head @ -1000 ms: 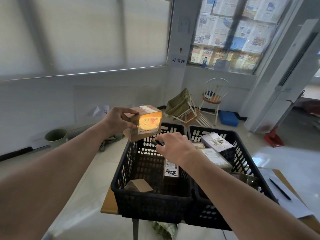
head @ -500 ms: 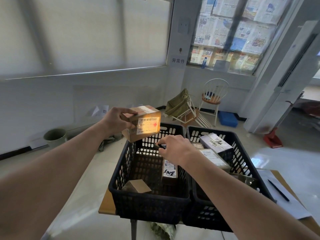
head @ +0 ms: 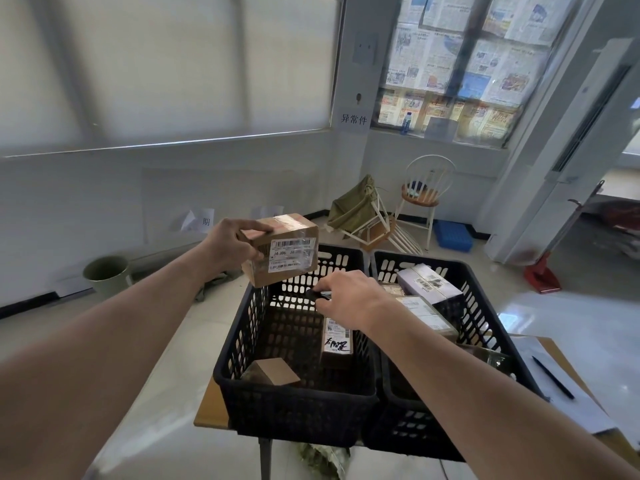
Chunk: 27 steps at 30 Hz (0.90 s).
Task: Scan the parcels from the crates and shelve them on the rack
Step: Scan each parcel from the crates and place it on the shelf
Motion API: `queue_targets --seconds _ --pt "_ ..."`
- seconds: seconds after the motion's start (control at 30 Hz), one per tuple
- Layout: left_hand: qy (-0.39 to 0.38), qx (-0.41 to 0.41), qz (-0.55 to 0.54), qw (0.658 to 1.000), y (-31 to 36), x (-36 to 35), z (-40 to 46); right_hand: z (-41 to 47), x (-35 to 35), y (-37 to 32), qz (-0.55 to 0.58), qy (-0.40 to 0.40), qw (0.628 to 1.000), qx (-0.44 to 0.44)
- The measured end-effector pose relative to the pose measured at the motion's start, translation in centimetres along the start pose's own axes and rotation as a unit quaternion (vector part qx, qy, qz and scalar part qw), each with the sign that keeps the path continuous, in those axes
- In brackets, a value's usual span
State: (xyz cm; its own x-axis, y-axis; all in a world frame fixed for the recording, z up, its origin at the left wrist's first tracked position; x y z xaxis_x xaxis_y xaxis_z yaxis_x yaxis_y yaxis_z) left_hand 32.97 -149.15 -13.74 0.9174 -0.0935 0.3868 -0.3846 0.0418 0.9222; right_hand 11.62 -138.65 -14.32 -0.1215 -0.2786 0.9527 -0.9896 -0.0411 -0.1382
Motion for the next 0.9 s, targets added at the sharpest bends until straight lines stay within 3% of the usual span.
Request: queue_targets --seconds 0.27,0.47,0.6,0.73,0.9 --pt "-0.008 0.023 -0.037 0.999 -1.4 0.1 0.0 0.1 -0.7 0.2 -0.011 -0.003 1.0 -0.003" --pt "-0.015 0.039 -0.115 0.992 -1.9 0.3 -0.7 0.7 0.2 0.5 0.103 0.097 0.99 -0.016" --pt "-0.025 0.062 -0.193 0.979 -2.2 0.2 -2.3 1.1 2.0 1.1 0.23 0.202 0.952 -0.031" --pt "-0.013 0.095 -0.283 0.954 -2.7 0.4 -4.4 2.1 1.8 1.8 0.39 0.214 0.895 -0.043" --pt "0.002 0.075 -0.347 0.935 -1.8 0.3 -8.5 2.5 2.3 1.5 0.516 0.219 0.828 -0.012"
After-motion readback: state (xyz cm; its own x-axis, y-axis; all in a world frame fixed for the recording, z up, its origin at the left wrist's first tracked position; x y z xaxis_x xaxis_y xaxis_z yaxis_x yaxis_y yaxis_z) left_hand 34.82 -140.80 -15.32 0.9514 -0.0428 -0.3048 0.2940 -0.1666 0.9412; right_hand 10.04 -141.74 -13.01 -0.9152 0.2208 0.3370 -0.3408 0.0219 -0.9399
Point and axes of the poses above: each hand's wrist, its own z-axis towards the middle knuckle, its own x-axis out of the back of the hand, y = z × x, the point moved 9 cm from there along z, towards the middle knuckle, and after that the axes turned 6 degrees about -z, right-handed, at the moved point
